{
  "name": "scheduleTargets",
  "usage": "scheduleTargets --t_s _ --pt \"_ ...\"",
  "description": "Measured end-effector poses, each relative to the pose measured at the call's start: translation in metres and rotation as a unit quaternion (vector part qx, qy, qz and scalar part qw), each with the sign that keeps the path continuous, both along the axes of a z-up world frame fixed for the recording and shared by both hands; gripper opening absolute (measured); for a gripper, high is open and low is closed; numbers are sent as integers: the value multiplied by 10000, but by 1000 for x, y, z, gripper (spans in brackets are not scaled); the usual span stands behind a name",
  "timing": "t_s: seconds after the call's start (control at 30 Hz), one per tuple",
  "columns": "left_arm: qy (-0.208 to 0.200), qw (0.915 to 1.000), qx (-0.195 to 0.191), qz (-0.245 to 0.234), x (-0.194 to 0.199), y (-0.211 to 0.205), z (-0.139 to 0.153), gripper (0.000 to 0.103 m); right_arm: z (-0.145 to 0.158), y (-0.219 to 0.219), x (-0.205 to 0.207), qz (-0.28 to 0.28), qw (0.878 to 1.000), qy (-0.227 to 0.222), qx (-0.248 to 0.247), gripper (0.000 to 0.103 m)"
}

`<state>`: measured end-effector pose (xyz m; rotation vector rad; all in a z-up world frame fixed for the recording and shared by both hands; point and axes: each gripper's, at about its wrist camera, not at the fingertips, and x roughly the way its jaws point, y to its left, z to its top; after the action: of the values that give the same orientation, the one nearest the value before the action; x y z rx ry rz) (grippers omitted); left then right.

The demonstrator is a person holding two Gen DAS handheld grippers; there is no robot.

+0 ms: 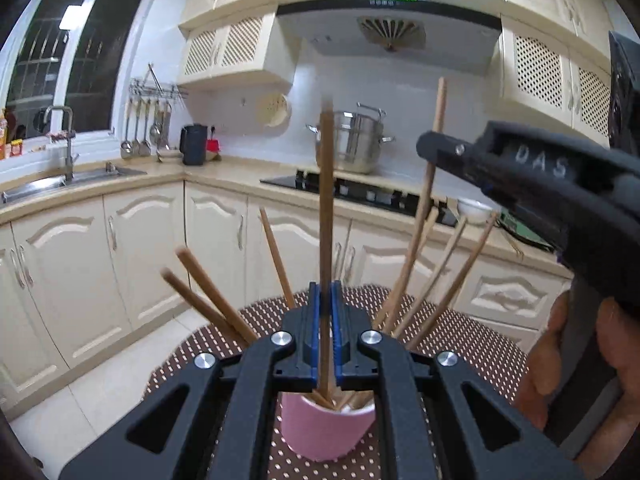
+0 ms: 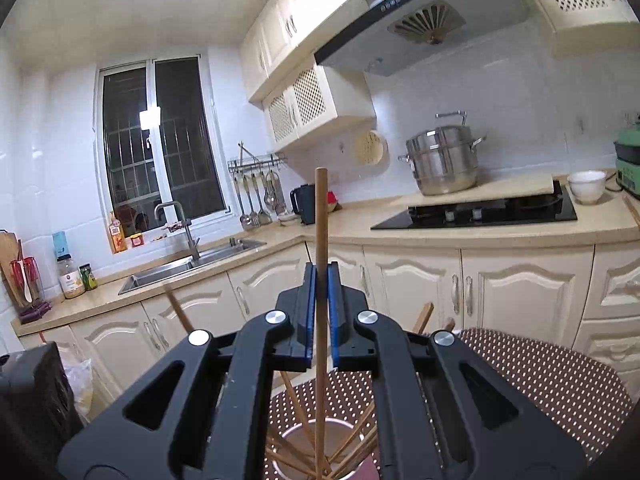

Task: Organize utensils
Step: 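Lower both chopsticks into the pink cup and open both tools, then move both open tools down to the utensils lying on the table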

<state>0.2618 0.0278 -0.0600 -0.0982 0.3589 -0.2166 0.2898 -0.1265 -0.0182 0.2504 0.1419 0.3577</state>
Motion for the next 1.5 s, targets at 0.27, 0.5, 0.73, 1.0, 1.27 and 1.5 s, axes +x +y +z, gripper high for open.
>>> scheduleTargets --t_s 0.27,0.5,0.73,1.0,1.27,1.5 --pt "249 9996 -144 -66 0 6 -10 6 -4 3 -3 53 9999 123 -83 6" --pt "275 9990 -350 -102 -7 17 -6 52 -9 5 -8 40 9997 203 -161 7" --pt "198 9993 -292 79 -20 22 -1 63 -19 3 -14 21 9991 344 -228 7" --pt "64 9996 -229 173 -38 27 7 70 -23 4 -20 10 9986 433 -293 7" --pt "35 9990 4 449 -53 33 7 71 -41 12 -18 -3 9958 763 -503 7" --pt "140 9987 -23 493 -60 42 6 71 -54 10 -20 -34 9929 1086 -482 7"
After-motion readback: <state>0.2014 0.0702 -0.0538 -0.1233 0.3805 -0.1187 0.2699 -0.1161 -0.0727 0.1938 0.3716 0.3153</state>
